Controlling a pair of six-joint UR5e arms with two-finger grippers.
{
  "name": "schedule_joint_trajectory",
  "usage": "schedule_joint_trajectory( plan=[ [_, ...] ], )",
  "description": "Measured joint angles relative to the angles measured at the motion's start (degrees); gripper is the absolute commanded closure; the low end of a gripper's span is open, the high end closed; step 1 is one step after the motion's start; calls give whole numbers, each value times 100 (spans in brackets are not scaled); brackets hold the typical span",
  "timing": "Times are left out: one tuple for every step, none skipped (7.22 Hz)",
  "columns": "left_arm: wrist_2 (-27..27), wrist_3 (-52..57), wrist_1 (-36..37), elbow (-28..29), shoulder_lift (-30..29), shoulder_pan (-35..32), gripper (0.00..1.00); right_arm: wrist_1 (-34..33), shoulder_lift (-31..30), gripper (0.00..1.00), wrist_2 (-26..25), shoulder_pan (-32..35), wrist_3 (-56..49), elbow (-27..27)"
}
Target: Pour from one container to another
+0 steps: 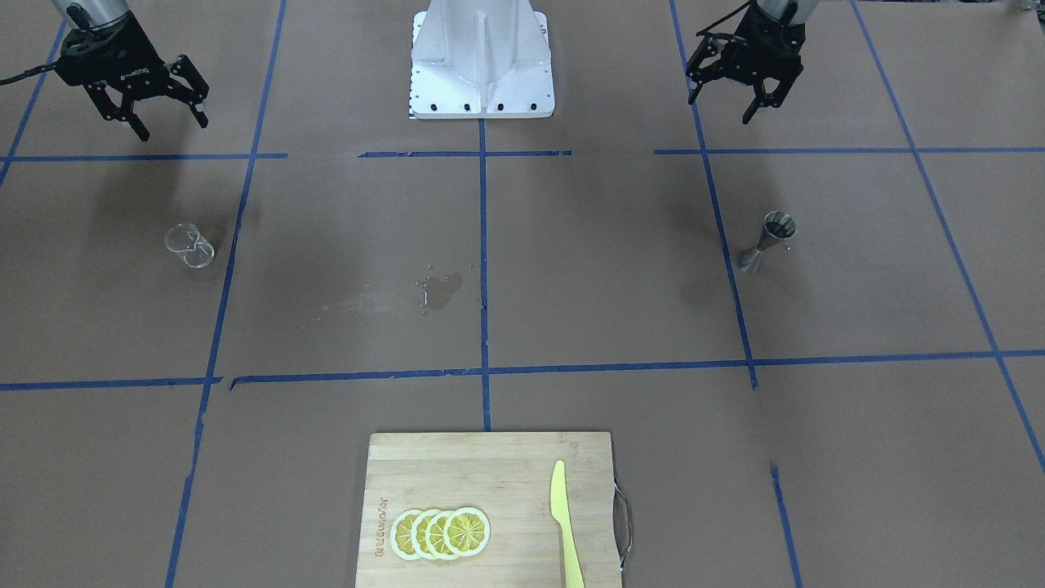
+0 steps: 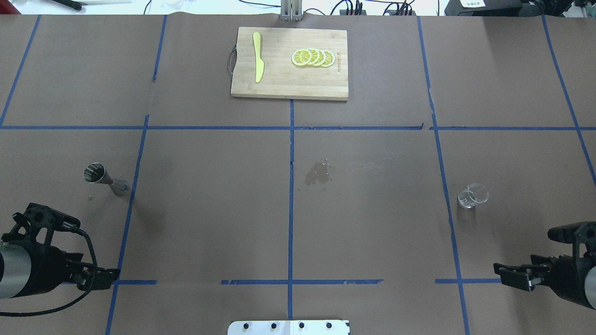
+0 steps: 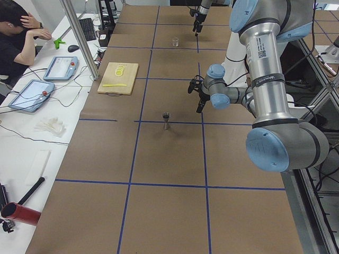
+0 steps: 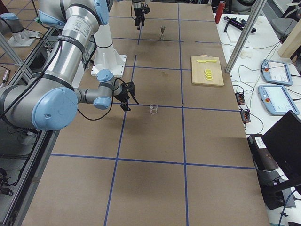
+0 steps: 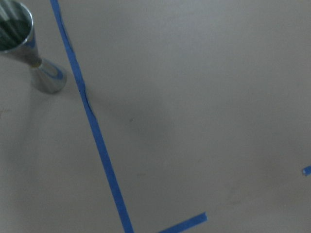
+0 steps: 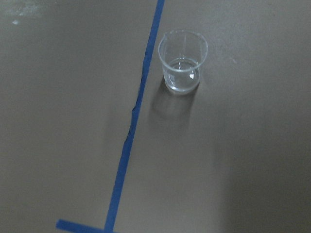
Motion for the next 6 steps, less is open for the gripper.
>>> schedule_joint_trajectory(
  plan=[
    [-332,17,240,-24,-71,-93,0,-445,28,0,909,570,-57,300],
    [-713,48,449,-41,-181,-225,0,-987,154,0,1796,1327,-329,568],
    [-1006,130,655,-69,-296,-345,0,-1438,299,0,2436,2013,-790,693],
    [-1244,364,990,-113,-480,-564,0,-1932,501,0,2945,2652,-1349,742],
    [-1407,776,1561,-154,-825,-974,0,-2504,750,0,3285,3196,-1914,764],
    [-1477,1297,2352,-172,-1354,-1461,0,-3118,1012,0,3459,3652,-2486,763]
  ],
)
